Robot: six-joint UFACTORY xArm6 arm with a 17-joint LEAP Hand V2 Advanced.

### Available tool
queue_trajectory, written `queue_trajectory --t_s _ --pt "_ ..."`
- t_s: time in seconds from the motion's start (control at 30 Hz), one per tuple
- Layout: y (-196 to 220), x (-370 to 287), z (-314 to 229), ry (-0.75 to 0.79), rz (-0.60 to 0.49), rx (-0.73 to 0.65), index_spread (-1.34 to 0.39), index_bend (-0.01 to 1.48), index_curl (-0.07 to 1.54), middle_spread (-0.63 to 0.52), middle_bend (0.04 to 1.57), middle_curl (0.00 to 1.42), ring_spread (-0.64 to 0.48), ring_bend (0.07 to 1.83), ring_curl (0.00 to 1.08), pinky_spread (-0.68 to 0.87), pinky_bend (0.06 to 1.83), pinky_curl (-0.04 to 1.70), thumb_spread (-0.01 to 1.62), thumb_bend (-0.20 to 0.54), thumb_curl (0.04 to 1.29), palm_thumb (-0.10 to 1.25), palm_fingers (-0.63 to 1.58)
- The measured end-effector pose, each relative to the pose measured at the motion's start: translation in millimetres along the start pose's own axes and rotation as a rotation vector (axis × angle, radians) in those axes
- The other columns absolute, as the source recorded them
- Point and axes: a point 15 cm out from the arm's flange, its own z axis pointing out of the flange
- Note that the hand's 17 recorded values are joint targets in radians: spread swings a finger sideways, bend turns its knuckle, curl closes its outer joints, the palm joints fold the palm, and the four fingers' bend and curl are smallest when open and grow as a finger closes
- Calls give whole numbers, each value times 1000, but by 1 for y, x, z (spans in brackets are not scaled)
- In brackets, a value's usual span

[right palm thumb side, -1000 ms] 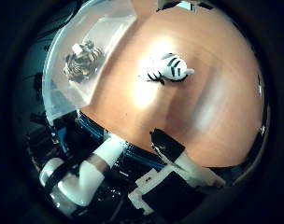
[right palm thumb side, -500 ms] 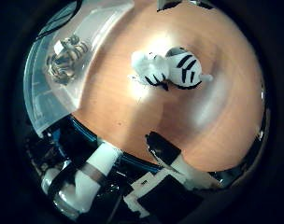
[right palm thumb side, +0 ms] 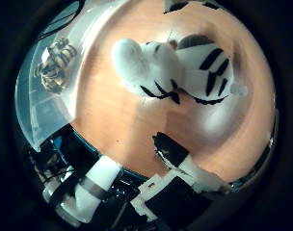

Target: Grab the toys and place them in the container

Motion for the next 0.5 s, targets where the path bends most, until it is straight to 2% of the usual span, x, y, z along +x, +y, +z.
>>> queue_trajectory --t_s 0.17,0.3,0.4,0.43,0.5 --pt "-8 0 8 -2 -1 17 -459 321 394 -7 174 267 174 177 202 390 187 303 1002 -14 305 675 205" --pt "-24 8 3 27 -3 89 -488 518 452 -68 188 276 160 170 182 376 170 274 961 -12 336 814 271" --pt "-27 18 2 53 -5 113 -505 802 545 -137 213 295 130 147 154 364 140 234 926 -10 354 890 358" --pt "-25 20 2 55 -3 115 -507 941 592 -181 249 310 112 136 137 358 132 213 916 -4 366 939 392" --pt "-22 26 -2 61 4 122 -479 1106 653 -255 310 338 78 150 121 354 138 186 902 -9 384 998 417"
